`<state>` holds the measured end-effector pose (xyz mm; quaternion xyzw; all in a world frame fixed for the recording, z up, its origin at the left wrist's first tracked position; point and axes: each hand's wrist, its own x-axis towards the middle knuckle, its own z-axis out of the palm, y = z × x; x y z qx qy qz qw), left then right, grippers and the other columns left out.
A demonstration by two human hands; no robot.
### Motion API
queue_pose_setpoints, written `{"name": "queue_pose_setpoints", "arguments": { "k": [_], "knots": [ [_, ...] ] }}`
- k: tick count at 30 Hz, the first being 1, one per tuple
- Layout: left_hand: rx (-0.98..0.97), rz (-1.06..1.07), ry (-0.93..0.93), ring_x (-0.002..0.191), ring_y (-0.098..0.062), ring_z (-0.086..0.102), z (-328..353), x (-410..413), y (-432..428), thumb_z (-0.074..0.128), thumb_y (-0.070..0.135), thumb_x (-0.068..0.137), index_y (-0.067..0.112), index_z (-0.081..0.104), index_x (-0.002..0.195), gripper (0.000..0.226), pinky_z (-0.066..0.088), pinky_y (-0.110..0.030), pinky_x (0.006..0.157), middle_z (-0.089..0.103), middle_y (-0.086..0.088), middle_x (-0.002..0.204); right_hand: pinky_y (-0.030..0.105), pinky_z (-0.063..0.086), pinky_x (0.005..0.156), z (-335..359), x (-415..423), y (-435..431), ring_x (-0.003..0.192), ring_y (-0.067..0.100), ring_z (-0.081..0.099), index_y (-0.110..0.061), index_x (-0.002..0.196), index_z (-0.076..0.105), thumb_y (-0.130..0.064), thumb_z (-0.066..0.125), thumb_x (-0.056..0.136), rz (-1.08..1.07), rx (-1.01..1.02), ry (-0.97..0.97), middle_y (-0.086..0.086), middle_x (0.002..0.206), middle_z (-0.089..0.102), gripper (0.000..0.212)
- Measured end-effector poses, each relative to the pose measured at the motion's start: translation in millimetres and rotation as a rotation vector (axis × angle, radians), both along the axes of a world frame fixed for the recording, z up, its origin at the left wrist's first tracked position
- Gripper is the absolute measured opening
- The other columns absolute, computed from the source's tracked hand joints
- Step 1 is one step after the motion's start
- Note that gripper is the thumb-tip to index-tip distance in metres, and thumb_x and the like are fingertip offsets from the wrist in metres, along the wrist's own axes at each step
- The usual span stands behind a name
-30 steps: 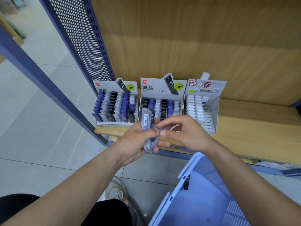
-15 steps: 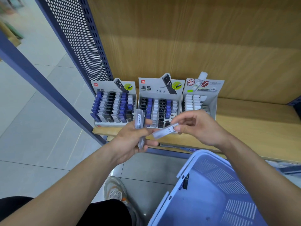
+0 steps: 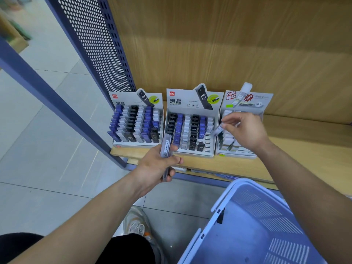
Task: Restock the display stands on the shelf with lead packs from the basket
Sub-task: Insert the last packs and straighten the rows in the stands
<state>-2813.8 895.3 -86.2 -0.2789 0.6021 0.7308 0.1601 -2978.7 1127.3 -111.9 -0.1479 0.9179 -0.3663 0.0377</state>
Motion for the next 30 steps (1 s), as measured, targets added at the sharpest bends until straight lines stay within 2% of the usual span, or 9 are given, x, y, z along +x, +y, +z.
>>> {"name": "queue_pose_setpoints", "arguments": {
  "k": [1, 3, 7, 12, 14, 17, 21, 26, 30],
  "knots": [
    [-0.002, -0.002, -0.004, 0.045, -0.014, 0.045, -1, 0, 0, 0.061, 0.002, 0.098, 0.013, 0.055, 0.115, 0.021, 0.038, -0.021, 0.042, 0.069, -0.006, 0.078, 0.006, 0.043, 0.071, -4, -3, -5, 0.078, 0.000, 0.063, -0.021, 0.099, 0.077, -0.019, 0.075, 0.088, 0.000, 0.018, 0.014, -0.010, 0.085, 0.072, 0.011],
    [-0.001, -0.004, -0.014, 0.046, -0.014, 0.045, -3, -1, -2, 0.062, 0.004, 0.098, 0.014, 0.055, 0.111, 0.018, 0.039, -0.022, 0.044, 0.069, -0.006, 0.077, 0.021, 0.050, 0.077, -12, -7, -14, 0.085, 0.006, 0.064, -0.022, 0.100, 0.076, -0.022, 0.074, 0.089, 0.011, 0.079, 0.048, -0.010, 0.087, 0.072, 0.011],
    [0.016, -0.009, -0.023, 0.049, -0.015, 0.046, -8, -3, -5, 0.061, 0.005, 0.099, 0.014, 0.057, 0.107, 0.013, 0.041, -0.022, 0.046, 0.070, -0.006, 0.079, 0.033, 0.052, 0.078, -28, -9, -24, 0.099, 0.019, 0.060, -0.024, 0.102, 0.076, -0.023, 0.072, 0.090, 0.065, 0.209, 0.120, -0.014, 0.080, 0.064, 0.012],
    [0.054, -0.005, -0.009, 0.053, -0.015, 0.049, -8, -4, -7, 0.059, 0.009, 0.101, 0.013, 0.059, 0.101, 0.004, 0.043, -0.021, 0.049, 0.073, -0.007, 0.085, 0.031, 0.044, 0.069, -37, -8, -23, 0.097, 0.025, 0.057, -0.021, 0.099, 0.078, -0.019, 0.075, 0.087, 0.091, 0.222, 0.258, -0.018, 0.073, 0.050, 0.012],
    [0.053, -0.024, 0.001, 0.054, -0.014, 0.052, -7, -4, -8, 0.059, 0.012, 0.101, 0.012, 0.059, 0.100, 0.001, 0.045, -0.021, 0.051, 0.075, -0.008, 0.090, 0.030, 0.042, 0.066, -38, -8, -22, 0.093, 0.025, 0.057, -0.020, 0.097, 0.078, -0.017, 0.075, 0.087, 0.092, 0.217, 0.285, -0.017, 0.074, 0.056, 0.010],
    [0.054, -0.039, 0.006, 0.055, -0.014, 0.055, -5, -4, -8, 0.059, 0.015, 0.101, 0.011, 0.059, 0.102, 0.003, 0.048, -0.022, 0.053, 0.077, -0.010, 0.097, 0.031, 0.045, 0.067, -40, -10, -21, 0.093, 0.026, 0.058, -0.019, 0.096, 0.078, -0.016, 0.075, 0.087, 0.084, 0.227, 0.293, -0.001, 0.081, 0.069, 0.010],
    [0.026, -0.051, 0.006, 0.054, -0.014, 0.056, -3, -3, -8, 0.058, 0.018, 0.102, 0.013, 0.057, 0.105, 0.006, 0.051, -0.024, 0.057, 0.078, -0.007, 0.101, 0.033, 0.048, 0.070, -40, -10, -21, 0.094, 0.027, 0.057, -0.017, 0.095, 0.078, -0.016, 0.075, 0.087, 0.084, 0.217, 0.289, -0.001, 0.082, 0.071, 0.008],
    [0.002, -0.066, -0.011, 0.056, -0.015, 0.061, 1, -2, -10, 0.058, 0.024, 0.103, 0.009, 0.053, 0.124, 0.027, 0.054, -0.029, 0.057, 0.077, -0.002, 0.105, 0.031, 0.045, 0.072, -40, -11, -20, 0.099, 0.025, 0.055, -0.019, 0.097, 0.078, -0.017, 0.075, 0.087, 0.104, 0.248, 0.237, -0.001, 0.085, 0.071, 0.010],
    [-0.004, -0.090, -0.025, 0.066, -0.019, 0.069, 4, -1, -11, 0.057, 0.030, 0.103, 0.012, 0.050, 0.122, 0.027, 0.057, -0.032, 0.058, 0.077, 0.002, 0.107, 0.032, 0.046, 0.075, -39, -10, -19, 0.100, 0.023, 0.055, -0.021, 0.096, 0.078, -0.019, 0.076, 0.086, 0.115, 0.272, 0.225, -0.005, 0.081, 0.067, 0.011]
  ]
}}
